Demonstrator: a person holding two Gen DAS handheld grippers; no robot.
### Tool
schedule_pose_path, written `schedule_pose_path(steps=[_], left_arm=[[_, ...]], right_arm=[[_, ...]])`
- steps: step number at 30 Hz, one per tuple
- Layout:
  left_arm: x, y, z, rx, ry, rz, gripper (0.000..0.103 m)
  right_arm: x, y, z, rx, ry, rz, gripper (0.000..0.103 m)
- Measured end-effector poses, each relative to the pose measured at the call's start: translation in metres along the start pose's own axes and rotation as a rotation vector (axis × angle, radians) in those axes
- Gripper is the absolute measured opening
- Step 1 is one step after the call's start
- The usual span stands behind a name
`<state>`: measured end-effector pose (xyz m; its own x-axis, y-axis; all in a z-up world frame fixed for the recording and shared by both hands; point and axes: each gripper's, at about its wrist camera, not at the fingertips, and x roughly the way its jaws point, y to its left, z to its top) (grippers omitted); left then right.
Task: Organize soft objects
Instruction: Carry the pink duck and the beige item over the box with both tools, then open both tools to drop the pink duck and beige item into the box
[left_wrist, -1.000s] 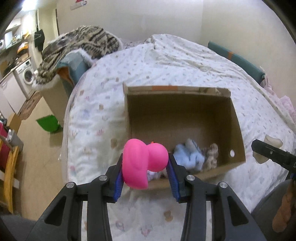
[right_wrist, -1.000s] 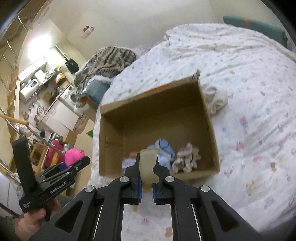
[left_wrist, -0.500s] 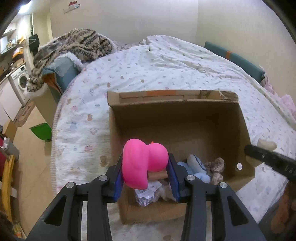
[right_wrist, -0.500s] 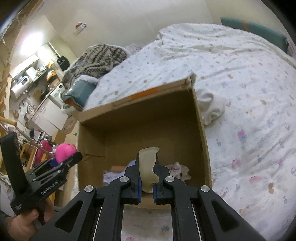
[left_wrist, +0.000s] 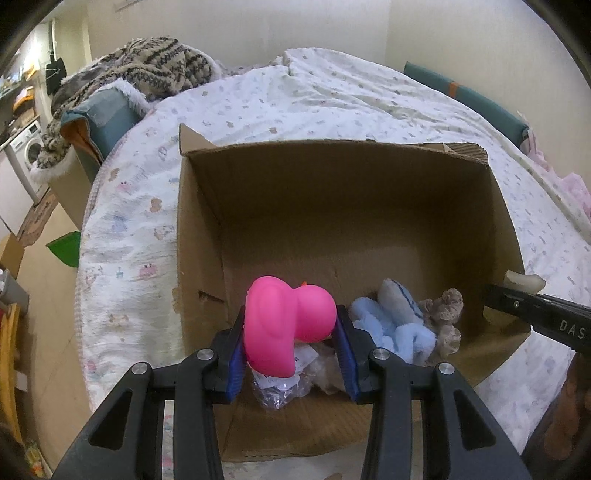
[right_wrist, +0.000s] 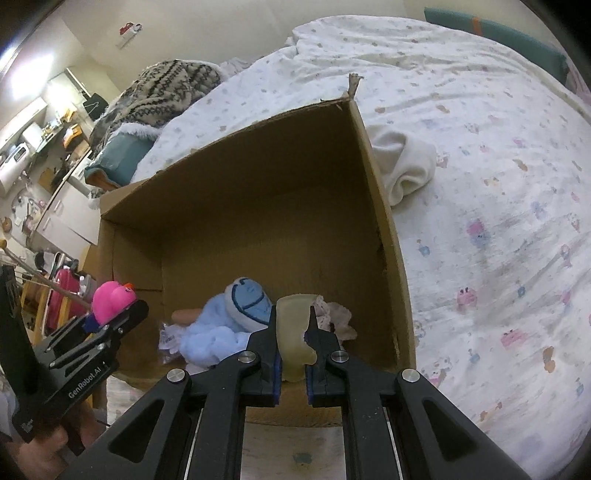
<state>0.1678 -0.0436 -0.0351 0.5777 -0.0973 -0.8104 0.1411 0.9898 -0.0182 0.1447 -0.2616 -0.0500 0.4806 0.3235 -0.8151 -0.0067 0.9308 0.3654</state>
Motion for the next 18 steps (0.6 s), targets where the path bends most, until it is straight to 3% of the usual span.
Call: schedule_pose_path(steps=[15, 18], left_arm=[[0.0056, -0.0091, -0.0038, 0.039, 0.019, 0.037, 0.039], [0.0042, -0.0103, -0.0034, 0.041, 0.017, 0.03, 0.047]], right_arm=[[0.0056, -0.0006, -0.0032, 0.005, 0.032, -0.018, 0.013], [0.0046, -0.0017, -0.0028, 0.013, 0.027, -0.012, 0.013]])
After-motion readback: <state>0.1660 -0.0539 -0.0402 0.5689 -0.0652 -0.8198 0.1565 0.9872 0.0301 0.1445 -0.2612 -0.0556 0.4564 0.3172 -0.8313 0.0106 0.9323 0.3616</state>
